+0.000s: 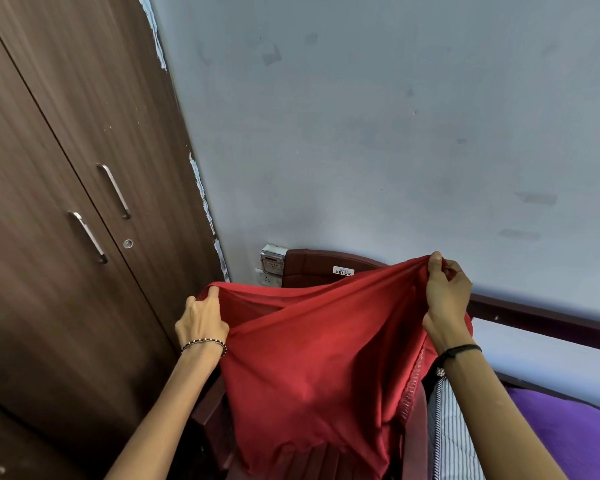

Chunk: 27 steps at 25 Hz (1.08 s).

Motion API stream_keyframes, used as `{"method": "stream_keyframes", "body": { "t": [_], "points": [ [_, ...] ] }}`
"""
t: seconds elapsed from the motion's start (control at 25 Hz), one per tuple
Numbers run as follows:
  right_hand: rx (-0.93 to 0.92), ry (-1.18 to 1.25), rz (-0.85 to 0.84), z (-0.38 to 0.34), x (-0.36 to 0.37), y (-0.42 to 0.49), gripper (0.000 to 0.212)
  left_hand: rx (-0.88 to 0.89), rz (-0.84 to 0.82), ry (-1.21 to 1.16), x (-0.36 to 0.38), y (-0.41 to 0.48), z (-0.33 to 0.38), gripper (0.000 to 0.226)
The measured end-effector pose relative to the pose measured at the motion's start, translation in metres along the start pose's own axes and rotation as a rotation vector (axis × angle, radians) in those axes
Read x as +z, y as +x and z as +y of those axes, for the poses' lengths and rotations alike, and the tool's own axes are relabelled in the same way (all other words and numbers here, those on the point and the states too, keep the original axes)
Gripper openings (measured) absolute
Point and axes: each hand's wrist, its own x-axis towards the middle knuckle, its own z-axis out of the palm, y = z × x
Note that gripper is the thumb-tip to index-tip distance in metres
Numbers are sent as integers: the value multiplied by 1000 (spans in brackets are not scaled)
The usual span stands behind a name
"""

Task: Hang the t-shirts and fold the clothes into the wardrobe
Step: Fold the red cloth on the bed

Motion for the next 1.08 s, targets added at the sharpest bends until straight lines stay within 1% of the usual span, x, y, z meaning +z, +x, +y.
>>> {"method": "stream_keyframes", "body": {
  "t": [0.08,0.16,0.24,0.32,0.4,0.44,0.52,0.56,0.6,0.64,0.68,0.72,0.8,0.84,0.96,1.04,1.08],
  "points": [
    [-51,-25,-66,2,5,-12,23,85,34,-45,2,-1,-3,64],
    [-94,-84,-162,6,12,-29,24,170,79,-149,5,-2,-3,61],
    [-113,-128,-286,14,18,-45,27,222,92,-297,3,-4,4,50],
    [-114,-200,-414,23,21,-63,33,244,66,-393,-8,-7,16,32],
    [-94,-239,-506,27,22,-79,35,296,79,-308,-19,-12,29,22],
    [-85,-239,-525,28,22,-84,36,331,141,-240,-25,-15,33,22],
    [-67,-232,-527,31,20,-88,39,452,367,-176,-33,-21,36,31],
    [-51,-227,-512,33,19,-88,40,486,450,-186,-38,-23,36,42],
    [-41,-223,-495,34,18,-86,40,481,503,-222,-40,-22,34,55],
    [-40,-226,-478,34,17,-86,40,438,500,-294,-43,-18,32,62],
    [-39,-232,-469,35,16,-85,41,360,446,-414,-47,-14,31,58],
    [-40,-229,-475,35,16,-85,42,259,334,-552,-50,-9,31,44],
    [-37,-195,-522,33,16,-88,44,83,15,-817,-52,-1,32,10],
    [-30,-179,-557,32,16,-90,43,39,-133,-921,-52,-3,34,2],
    [-34,-156,-658,26,15,-100,37,-54,-412,-1294,-46,-12,41,9],
    [-64,-148,-699,23,16,-107,36,-99,-556,-1529,-49,-17,44,14],
    [-62,-141,-703,21,16,-108,36,-106,-610,-1597,-51,-18,44,16]
  ]
}}
